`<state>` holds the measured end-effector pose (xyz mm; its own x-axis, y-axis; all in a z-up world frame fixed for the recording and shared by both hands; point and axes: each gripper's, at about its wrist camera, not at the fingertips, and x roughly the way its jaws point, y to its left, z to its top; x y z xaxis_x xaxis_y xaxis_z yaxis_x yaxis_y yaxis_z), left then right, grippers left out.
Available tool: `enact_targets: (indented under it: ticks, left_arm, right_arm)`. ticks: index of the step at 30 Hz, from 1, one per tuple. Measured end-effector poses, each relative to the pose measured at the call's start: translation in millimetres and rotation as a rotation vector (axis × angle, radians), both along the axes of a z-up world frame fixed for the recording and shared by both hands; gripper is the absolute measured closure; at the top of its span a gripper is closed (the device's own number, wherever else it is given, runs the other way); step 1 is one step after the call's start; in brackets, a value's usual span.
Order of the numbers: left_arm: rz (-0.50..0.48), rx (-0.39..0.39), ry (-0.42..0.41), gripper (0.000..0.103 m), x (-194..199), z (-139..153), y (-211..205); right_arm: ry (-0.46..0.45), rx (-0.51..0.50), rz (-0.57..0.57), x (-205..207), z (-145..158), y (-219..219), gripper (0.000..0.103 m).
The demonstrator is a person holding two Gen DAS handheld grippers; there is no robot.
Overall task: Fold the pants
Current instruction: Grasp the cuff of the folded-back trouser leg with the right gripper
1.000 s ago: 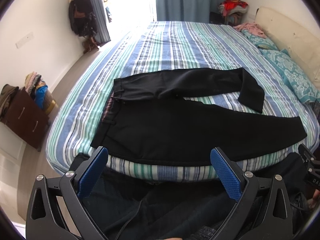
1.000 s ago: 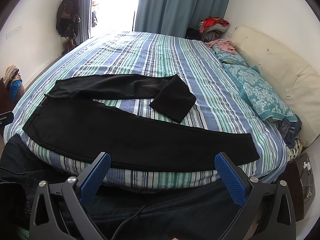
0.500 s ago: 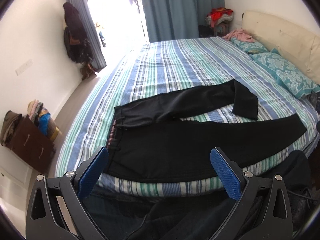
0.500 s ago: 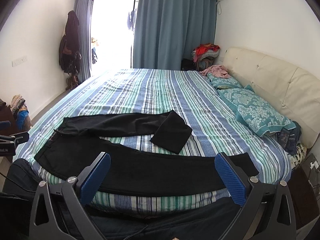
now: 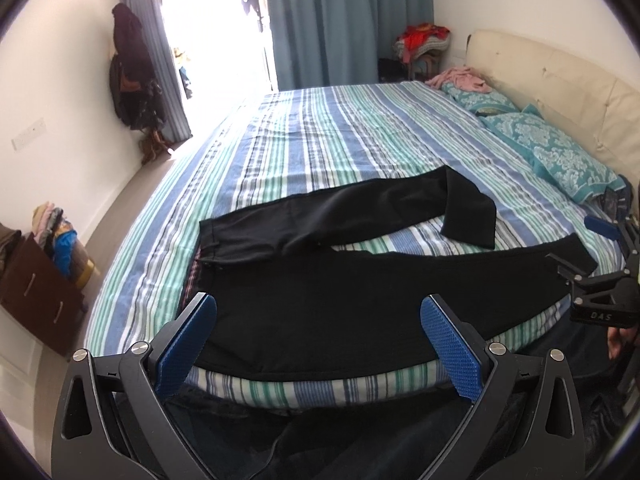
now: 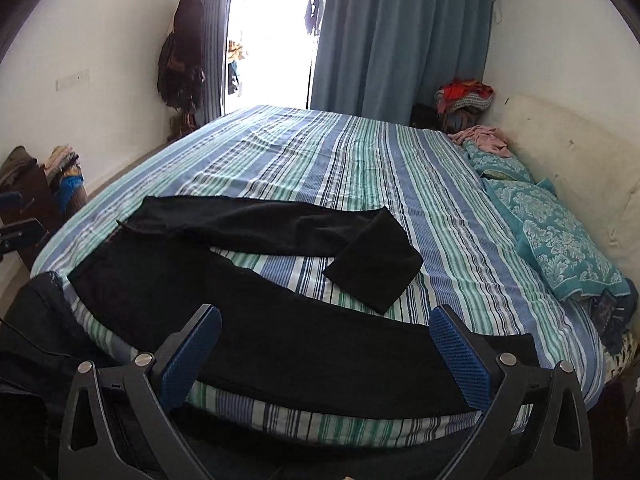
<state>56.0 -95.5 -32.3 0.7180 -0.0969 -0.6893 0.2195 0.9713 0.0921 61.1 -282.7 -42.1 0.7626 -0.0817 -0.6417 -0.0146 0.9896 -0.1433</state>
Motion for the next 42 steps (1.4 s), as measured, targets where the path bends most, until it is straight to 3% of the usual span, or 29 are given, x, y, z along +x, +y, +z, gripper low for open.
enact_targets:
  ticks: [4, 11, 15, 16, 17, 18, 19, 21, 24, 28, 30, 33, 37, 40, 42]
  left_arm:
    - [0.043, 0.026, 0.088, 0.001, 17, -22, 1]
    - [0.115, 0.073, 0.165, 0.001, 50, -34, -5]
    - [0.149, 0.118, 0.213, 0.001, 70, -47, -8]
    - [0.152, 0.125, 0.225, 0.001, 75, -50, -11]
    - [0.152, 0.130, 0.235, 0.001, 79, -53, -14]
    - [0.150, 0.135, 0.241, 0.001, 83, -56, -18]
    - [0.144, 0.143, 0.247, 0.001, 87, -58, -22]
    - [0.126, 0.160, 0.257, 0.001, 96, -64, -32]
    - [0.084, 0.178, 0.271, 0.001, 109, -70, -52]
    - [0.024, 0.174, 0.248, 0.001, 122, -64, -80]
    - [0.000, 0.164, 0.238, 0.001, 126, -60, -91]
    - [-0.020, 0.161, 0.227, 0.001, 132, -55, -105]
    - [-0.041, 0.165, 0.246, 0.001, 135, -61, -118]
    - [-0.056, 0.185, 0.273, 0.001, 134, -68, -130]
    - [-0.066, 0.183, 0.274, 0.001, 131, -67, -135]
  right_arm:
    - [0.044, -0.119, 0.050, 55, -59, -11, 0.000]
    - [0.146, -0.161, 0.060, 191, -160, -43, 0.000]
    - [0.223, -0.227, 0.065, 233, -212, -51, 0.001]
    - [0.228, -0.196, 0.090, 235, -216, -58, 0.007]
    - [0.207, -0.153, 0.111, 234, -212, -67, 0.023]
    - [0.210, -0.179, 0.093, 238, -209, -76, 0.081]
    - [0.219, -0.197, 0.078, 241, -204, -88, 0.088]
    - [0.187, -0.135, 0.050, 244, -178, -123, 0.089]
    - [0.127, -0.155, -0.034, 264, -124, -196, 0.090]
    - [0.083, -0.105, -0.298, 311, -61, -342, 0.091]
    - [0.106, -0.065, -0.381, 327, -65, -398, 0.094]
    - [0.203, 0.026, -0.450, 340, -103, -437, 0.100]
    - [0.216, 0.039, -0.415, 355, -124, -438, 0.101]
    - [0.130, -0.013, -0.387, 361, -124, -432, 0.102]
    - [0.187, -0.021, -0.433, 363, -148, -451, 0.099]
